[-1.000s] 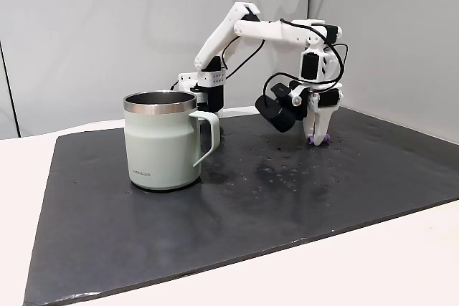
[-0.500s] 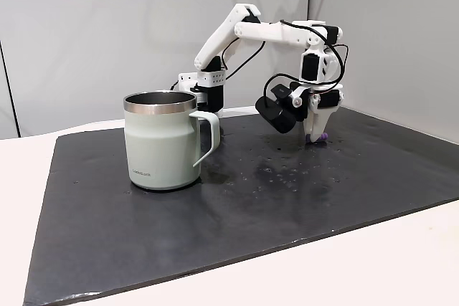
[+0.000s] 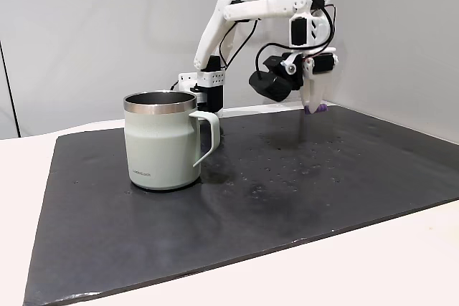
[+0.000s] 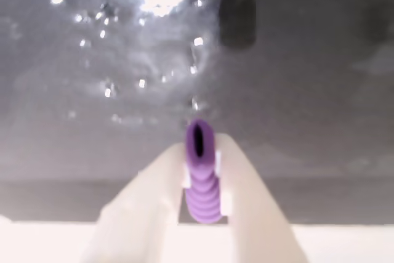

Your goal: Grasp a pengrip and put it in the cup.

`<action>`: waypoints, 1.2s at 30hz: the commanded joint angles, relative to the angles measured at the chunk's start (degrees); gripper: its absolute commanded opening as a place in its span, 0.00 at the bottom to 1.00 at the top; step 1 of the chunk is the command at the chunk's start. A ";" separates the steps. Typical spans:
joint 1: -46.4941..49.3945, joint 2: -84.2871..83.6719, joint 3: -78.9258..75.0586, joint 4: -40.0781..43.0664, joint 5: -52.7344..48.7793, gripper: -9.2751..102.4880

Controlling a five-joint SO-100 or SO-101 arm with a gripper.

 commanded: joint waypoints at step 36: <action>24.35 26.28 -8.44 6.86 -20.65 0.08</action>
